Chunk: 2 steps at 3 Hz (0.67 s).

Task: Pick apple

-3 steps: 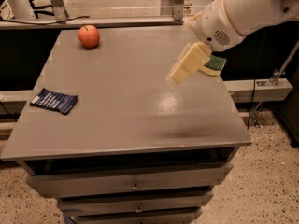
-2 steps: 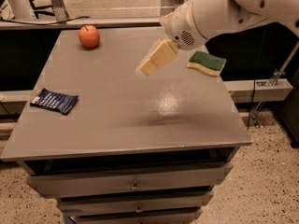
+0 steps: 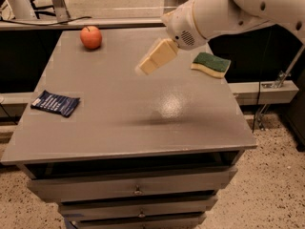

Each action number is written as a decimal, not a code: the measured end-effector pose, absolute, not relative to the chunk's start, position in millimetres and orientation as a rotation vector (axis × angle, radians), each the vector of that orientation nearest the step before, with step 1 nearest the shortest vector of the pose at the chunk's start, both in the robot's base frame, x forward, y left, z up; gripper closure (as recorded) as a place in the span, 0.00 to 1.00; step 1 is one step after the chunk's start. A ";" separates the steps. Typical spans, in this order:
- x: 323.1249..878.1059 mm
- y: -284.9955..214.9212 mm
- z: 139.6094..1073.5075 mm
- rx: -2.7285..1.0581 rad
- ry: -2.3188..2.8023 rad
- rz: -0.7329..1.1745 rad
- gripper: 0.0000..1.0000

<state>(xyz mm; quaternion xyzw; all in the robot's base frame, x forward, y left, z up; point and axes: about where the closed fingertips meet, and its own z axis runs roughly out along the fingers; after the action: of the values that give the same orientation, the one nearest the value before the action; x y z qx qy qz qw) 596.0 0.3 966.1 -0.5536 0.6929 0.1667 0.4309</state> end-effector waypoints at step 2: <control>683.5 53.8 951.0 -1.281 1.597 0.457 0.00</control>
Offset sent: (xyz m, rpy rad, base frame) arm 0.1561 0.0795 -0.0278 0.2463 -0.1352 -0.0100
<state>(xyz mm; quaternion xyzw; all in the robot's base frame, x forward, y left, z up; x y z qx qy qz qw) 683.5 53.8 951.0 -0.5293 0.6600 0.1889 0.4985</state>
